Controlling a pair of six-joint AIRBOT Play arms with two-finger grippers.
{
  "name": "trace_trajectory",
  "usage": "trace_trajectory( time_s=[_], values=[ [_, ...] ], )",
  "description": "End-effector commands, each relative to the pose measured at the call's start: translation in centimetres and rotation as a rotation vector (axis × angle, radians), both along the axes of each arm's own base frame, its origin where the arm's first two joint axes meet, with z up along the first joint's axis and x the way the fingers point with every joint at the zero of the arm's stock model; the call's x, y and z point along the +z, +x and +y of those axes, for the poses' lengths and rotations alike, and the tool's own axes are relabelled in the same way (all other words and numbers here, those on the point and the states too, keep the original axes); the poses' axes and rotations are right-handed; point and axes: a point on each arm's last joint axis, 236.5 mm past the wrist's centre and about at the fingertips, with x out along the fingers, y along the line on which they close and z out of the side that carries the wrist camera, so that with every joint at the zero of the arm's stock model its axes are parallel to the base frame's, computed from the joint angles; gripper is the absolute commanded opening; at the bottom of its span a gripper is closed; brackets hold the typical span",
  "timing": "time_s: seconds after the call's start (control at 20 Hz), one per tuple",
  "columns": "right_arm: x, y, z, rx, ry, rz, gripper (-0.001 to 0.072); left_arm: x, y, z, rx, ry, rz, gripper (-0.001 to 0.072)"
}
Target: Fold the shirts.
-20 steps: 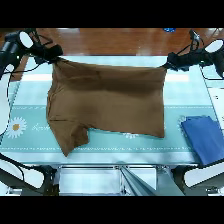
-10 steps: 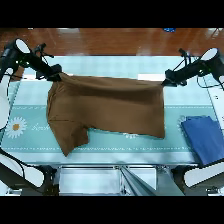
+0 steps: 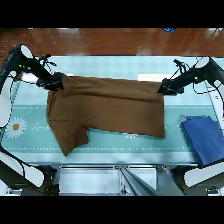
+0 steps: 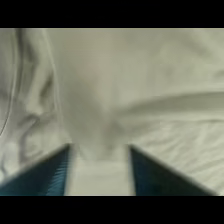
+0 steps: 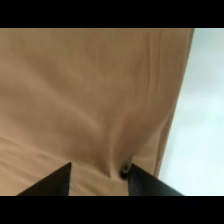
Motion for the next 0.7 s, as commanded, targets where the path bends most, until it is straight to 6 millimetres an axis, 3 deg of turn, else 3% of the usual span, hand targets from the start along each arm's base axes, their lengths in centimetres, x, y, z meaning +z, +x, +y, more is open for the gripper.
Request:
trace_trajectory(
  time_s=[0.0, 0.2, 0.35, 0.45, 0.55, 0.65],
  values=[
    [0.6, -1.7, -0.1, -0.009, 0.018, 0.073, 0.0417, 0.0, -3.2, 2.1, 0.002, 0.07, 0.139, 0.0506],
    [5.4, -1.9, -1.6, -0.099, 0.025, -0.03, 0.0417, 2.3, -6.9, 4.0, 0.047, 0.068, 0.213, 0.0506],
    [7.0, -4.6, -3.4, -0.187, -0.034, -0.131, 0.0417, 3.2, -11.7, 7.2, 0.169, 0.055, 0.216, 0.0505],
    [6.5, -7.9, -2.4, -0.211, -0.038, -0.168, 0.0417, 2.4, -15.2, 8.5, 0.303, -0.019, 0.177, 0.0504],
    [6.0, -10.9, -0.1, -0.243, 0.021, -0.203, 0.0417, 1.9, -17.3, 6.8, 0.414, -0.205, 0.099, 0.0505],
    [5.9, -13.2, 2.2, -0.279, 0.112, -0.23, 0.0417, 2.0, -18.0, 5.1, 0.458, -0.346, -0.012, 0.0505]
  ],
)
